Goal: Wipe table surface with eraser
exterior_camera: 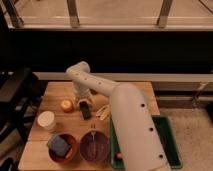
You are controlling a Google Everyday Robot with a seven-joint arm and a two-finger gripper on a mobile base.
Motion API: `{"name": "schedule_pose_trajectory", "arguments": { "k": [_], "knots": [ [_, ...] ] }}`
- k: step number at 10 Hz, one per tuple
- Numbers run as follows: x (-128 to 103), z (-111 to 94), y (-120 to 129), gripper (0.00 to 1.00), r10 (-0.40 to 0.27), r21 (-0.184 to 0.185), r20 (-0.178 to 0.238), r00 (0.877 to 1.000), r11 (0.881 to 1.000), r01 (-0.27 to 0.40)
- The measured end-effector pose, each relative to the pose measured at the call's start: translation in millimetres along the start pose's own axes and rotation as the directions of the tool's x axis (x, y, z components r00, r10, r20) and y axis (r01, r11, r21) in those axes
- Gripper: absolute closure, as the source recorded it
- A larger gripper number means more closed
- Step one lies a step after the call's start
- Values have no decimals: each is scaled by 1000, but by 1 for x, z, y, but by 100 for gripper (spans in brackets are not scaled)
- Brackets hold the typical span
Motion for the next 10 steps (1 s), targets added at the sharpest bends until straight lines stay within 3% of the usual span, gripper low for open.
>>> {"name": "schedule_pose_trajectory", "arguments": {
  "k": [5, 6, 10],
  "knots": [
    [-11, -15, 1, 94, 28, 62, -30, 999, 998, -26],
    [-16, -19, -2, 99, 33, 79, -34, 999, 996, -30],
    [-38, -24, 0, 100, 74, 129, -26, 997, 989, -70]
  ]
}}
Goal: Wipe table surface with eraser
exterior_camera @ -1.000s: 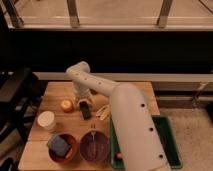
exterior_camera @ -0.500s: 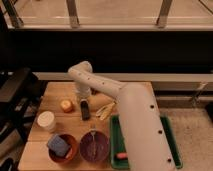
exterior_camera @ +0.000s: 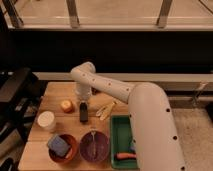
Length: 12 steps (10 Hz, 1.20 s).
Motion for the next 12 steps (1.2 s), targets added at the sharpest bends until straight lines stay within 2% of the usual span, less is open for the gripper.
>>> {"name": "schedule_pose_trajectory", "arguments": {
  "k": [3, 4, 7, 8, 11, 12],
  "knots": [
    [-2, 2, 14, 100, 46, 77, 3, 999, 996, -46],
    [-1, 3, 28, 100, 66, 108, 6, 998, 992, -66],
    [16, -1, 43, 100, 83, 114, -14, 996, 990, -81],
    [31, -7, 41, 100, 70, 105, -38, 997, 992, -65],
    [61, -21, 24, 100, 8, 88, -89, 996, 996, 0],
    [66, -21, 9, 100, -20, 101, -104, 994, 994, 30]
  ]
}}
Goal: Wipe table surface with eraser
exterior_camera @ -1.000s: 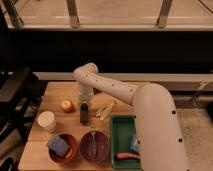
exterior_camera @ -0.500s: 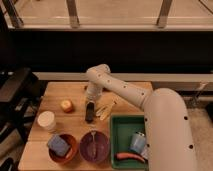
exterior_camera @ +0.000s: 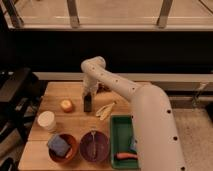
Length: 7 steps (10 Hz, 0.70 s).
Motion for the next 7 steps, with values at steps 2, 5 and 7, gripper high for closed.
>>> {"name": "schedule_pose_trajectory", "arguments": {
  "k": [2, 5, 7],
  "knots": [
    [-1, 2, -26, 100, -30, 49, -17, 999, 998, 31],
    [-19, 2, -56, 100, -60, 124, -54, 997, 990, 66],
    [-41, 5, -71, 100, -83, 149, -38, 996, 985, 88]
  ]
}}
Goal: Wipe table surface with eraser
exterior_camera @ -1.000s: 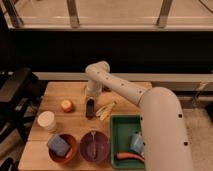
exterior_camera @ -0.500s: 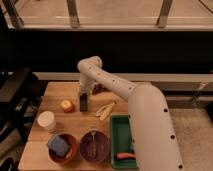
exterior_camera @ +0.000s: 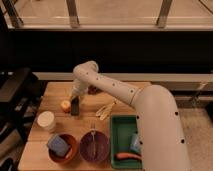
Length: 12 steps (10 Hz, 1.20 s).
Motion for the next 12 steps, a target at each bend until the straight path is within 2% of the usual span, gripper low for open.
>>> {"name": "schedule_pose_trajectory", "arguments": {
  "k": [1, 4, 5, 7, 8, 10, 12],
  "knots": [
    [-8, 2, 0, 100, 6, 4, 16, 1000, 1000, -6],
    [-31, 18, 23, 100, 64, -25, 85, 994, 998, -62],
    [-38, 22, 44, 100, 98, -50, 107, 989, 994, -93],
    [-40, 24, 63, 100, 138, -87, 117, 983, 988, -129],
    [-39, 23, 70, 100, 151, -106, 116, 982, 985, -139],
    [-27, 14, 92, 100, 172, -173, 85, 981, 973, -155],
    [-5, 7, 95, 100, 171, -205, 40, 984, 966, -160]
  ]
}}
